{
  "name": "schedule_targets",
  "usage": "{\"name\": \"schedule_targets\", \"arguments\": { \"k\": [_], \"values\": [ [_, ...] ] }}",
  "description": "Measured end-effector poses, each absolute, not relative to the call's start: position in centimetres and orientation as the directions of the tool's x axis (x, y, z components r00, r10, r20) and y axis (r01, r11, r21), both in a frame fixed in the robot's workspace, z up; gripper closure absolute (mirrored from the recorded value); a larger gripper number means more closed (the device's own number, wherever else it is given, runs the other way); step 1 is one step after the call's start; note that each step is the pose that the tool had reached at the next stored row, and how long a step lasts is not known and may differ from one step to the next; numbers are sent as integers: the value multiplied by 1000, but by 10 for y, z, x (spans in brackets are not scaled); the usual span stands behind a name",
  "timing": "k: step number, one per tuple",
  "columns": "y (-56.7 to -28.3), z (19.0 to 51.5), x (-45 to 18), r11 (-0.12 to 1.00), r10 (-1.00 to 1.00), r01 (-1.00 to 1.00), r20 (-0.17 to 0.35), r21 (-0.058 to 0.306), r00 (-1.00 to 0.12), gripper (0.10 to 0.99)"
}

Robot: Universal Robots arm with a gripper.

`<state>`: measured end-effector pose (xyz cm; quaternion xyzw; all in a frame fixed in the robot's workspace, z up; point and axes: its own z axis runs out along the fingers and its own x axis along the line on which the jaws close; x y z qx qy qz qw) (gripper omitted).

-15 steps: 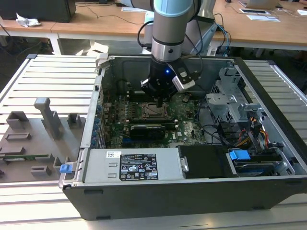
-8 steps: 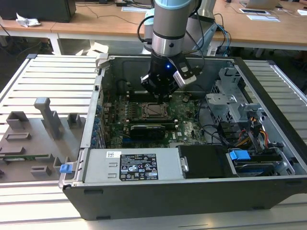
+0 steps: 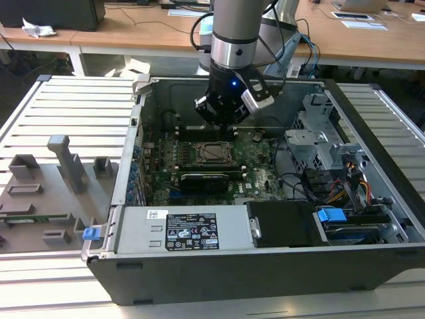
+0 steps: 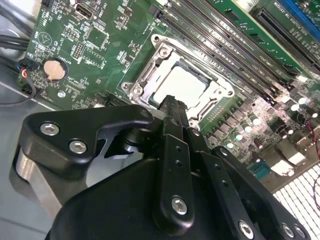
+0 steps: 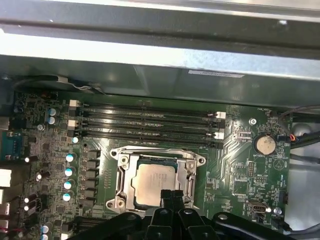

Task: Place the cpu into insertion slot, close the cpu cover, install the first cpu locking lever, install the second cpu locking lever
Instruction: 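Install the first cpu locking lever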

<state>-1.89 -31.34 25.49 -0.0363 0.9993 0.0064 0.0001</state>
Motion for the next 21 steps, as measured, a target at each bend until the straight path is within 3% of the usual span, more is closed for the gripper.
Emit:
{"name": "schedule_targets", "arguments": {
  "k": [12, 21],
  "values": [
    [-313, 278, -19, 997, -73, -73, -1, 13, -997, 980],
    [-313, 278, -19, 997, -73, -73, -1, 13, -997, 980]
  ]
}}
